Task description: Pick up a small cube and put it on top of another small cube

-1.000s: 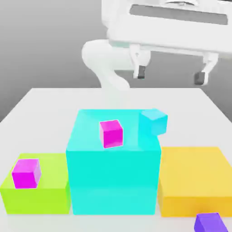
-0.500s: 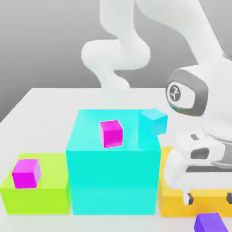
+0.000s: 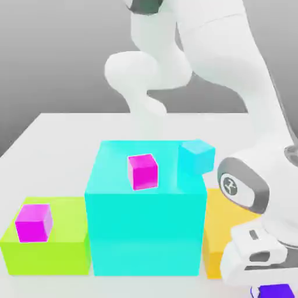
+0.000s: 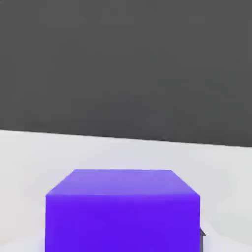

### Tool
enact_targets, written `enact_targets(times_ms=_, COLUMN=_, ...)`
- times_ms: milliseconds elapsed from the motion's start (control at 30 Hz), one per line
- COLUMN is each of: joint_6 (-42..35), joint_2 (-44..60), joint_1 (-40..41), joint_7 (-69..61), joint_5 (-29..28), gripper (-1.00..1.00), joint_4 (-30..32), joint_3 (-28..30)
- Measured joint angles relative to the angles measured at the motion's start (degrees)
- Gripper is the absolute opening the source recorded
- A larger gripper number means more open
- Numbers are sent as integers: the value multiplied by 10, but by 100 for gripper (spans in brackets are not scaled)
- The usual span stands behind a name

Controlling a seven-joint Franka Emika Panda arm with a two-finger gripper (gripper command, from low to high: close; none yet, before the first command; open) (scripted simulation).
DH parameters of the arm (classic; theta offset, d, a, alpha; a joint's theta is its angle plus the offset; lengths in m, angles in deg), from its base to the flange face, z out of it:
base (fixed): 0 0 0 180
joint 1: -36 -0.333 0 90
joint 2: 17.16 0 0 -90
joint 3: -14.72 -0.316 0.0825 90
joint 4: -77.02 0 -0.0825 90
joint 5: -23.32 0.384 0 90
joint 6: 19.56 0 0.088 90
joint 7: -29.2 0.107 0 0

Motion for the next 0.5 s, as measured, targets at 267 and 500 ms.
enact_targets(times_ms=267, joint_6=-85, joint_2=-133, joint_1=99, joint_7=-21, joint_5=52, gripper=-100, joint_4=52, joint_3=52)
enact_targets(times_ms=500, joint_6=-140, joint_2=-256, joint_1=229, joint_7=-42, joint_5=113, gripper=-100, joint_4=109, joint_3=141)
